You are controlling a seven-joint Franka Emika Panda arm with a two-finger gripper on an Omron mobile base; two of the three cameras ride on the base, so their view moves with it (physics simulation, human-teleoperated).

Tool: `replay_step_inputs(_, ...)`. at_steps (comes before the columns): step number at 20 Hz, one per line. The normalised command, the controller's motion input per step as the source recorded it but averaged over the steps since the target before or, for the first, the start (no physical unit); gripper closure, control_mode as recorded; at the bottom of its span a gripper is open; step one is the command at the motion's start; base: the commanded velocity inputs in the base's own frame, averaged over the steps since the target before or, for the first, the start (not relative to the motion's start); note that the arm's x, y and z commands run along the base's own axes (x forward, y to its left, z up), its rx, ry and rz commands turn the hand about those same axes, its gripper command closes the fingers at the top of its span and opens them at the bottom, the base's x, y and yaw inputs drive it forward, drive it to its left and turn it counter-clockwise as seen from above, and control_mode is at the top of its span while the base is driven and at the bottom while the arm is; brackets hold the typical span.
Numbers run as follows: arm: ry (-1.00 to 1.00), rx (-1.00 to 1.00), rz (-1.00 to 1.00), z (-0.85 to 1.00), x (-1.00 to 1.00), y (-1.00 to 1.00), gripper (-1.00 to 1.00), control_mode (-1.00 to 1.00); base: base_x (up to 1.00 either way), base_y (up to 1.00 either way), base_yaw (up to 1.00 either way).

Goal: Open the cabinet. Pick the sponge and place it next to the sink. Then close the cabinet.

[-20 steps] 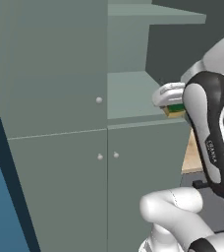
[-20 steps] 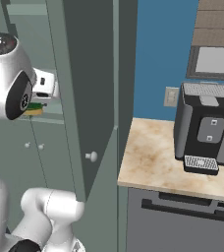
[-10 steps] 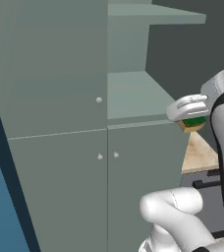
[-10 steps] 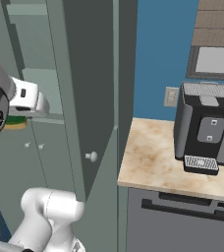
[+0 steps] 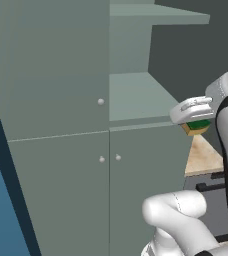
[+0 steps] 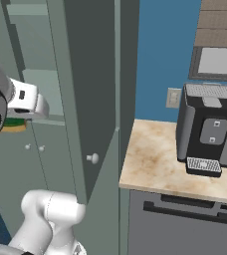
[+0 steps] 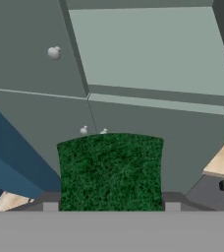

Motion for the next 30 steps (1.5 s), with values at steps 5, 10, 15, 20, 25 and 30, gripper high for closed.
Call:
replay_step_inputs(5, 0.0, 0.0, 0.0, 0.0, 0.0, 0.0, 1.0, -1.0, 0.0, 0.0, 0.0)
replay_step_inputs(10, 0.0, 0.0, 0.0, -0.07, -0.91, 0.06, 1.0, -1.0, 0.0, 0.0, 0.0)
replay_step_inputs(15, 0.0, 0.0, 0.0, -0.05, -1.0, 0.08, 1.0, -1.0, 0.0, 0.0, 0.0)
replay_step_inputs(20, 0.09, 0.0, 0.0, 0.0, 0.38, 0.22, 1.0, -1.0, 0.0, 0.0, 0.0)
replay_step_inputs(25, 0.13, 0.0, 0.0, 0.0, 0.84, 0.38, 1.0, -1.0, 0.0, 0.0, 0.0)
replay_step_inputs(30, 0.04, 0.0, 0.0, 0.0, 0.23, 0.04, 1.0, -1.0, 0.0, 0.0, 0.0)
